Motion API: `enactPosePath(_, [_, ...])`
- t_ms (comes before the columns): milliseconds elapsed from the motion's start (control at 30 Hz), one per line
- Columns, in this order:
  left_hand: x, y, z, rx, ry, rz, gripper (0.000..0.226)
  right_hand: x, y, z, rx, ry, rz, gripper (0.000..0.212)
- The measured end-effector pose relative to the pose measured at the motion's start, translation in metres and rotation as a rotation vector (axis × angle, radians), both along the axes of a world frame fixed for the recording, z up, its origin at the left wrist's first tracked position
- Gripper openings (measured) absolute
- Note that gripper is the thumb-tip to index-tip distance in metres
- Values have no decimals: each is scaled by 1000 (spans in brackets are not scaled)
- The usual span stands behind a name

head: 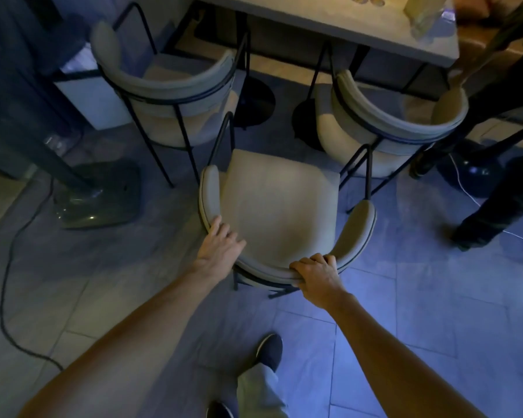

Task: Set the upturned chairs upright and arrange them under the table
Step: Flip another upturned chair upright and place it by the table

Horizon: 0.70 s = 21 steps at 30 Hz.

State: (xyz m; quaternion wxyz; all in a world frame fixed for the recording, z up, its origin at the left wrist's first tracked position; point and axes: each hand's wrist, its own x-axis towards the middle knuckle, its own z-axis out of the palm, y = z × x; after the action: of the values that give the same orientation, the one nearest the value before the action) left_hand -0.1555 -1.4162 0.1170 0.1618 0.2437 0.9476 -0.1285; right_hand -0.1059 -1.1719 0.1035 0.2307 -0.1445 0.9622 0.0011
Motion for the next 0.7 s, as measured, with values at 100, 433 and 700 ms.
enactPosePath(100, [-5,30,-3,97,-111,-19,43,-25,4,5,7,-11,14,42])
enactPosePath(433, [-40,10,4,21,-132,-14,44,-52,-34,2,-64,-5,-28,44])
enactPosePath(700, [-55,-10,3,113,-120,-55,33,-57,-48,-7,-43,26,-26,51])
